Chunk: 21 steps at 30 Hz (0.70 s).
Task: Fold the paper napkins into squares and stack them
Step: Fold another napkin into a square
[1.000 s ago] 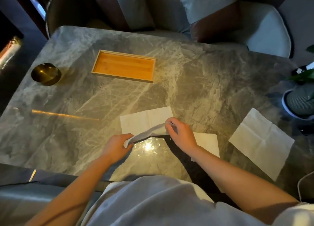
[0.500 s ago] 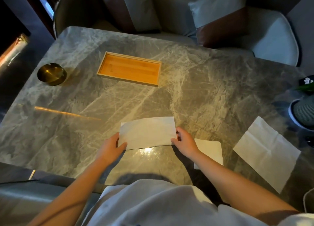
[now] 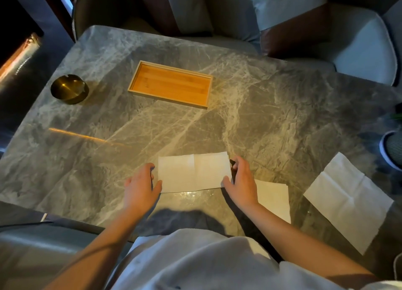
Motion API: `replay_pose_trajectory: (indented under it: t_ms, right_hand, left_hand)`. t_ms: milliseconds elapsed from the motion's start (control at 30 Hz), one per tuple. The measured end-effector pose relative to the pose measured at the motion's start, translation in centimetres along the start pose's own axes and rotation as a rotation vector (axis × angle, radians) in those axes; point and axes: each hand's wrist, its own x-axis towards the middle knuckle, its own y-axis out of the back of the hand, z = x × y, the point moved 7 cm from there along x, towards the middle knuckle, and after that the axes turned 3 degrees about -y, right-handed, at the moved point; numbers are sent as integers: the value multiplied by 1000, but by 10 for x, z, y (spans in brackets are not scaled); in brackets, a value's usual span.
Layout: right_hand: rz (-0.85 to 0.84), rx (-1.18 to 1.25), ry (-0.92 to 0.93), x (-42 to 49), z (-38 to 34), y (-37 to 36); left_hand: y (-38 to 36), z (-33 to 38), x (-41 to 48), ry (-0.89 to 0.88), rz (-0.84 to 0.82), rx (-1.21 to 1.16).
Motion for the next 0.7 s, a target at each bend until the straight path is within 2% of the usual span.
replay_pose_trajectory:
  t_ms: [67, 100, 167, 233, 300, 400, 567, 700]
  right_hand:
    - [79, -140, 156, -2, -14, 7]
    - [47, -230, 237, -3, -24, 2]
    - [-134, -379, 352, -5, -43, -24]
    - [-300, -460, 393, -9, -56, -57]
    - [-374, -515, 365, -10, -58, -79]
    - [-389, -592, 343, -8, -38, -76]
    - [-371, -609, 273, 4, -2, -46]
    - [-353, -530, 236, 3, -3, -44]
  left_hand:
    - [1, 13, -1, -120, 46, 53]
    - [-5, 24, 0, -189, 4, 84]
    - [-28, 51, 2, -317, -154, 201]
    - [-55, 73, 1, -406, -251, 301]
    - [-71, 78, 1, -392, -302, 363]
    - [-72, 53, -1, -331, -323, 441]
    - [-47, -7, -7, -235, -292, 403]
    - [-48, 6, -12, -196, -274, 377]
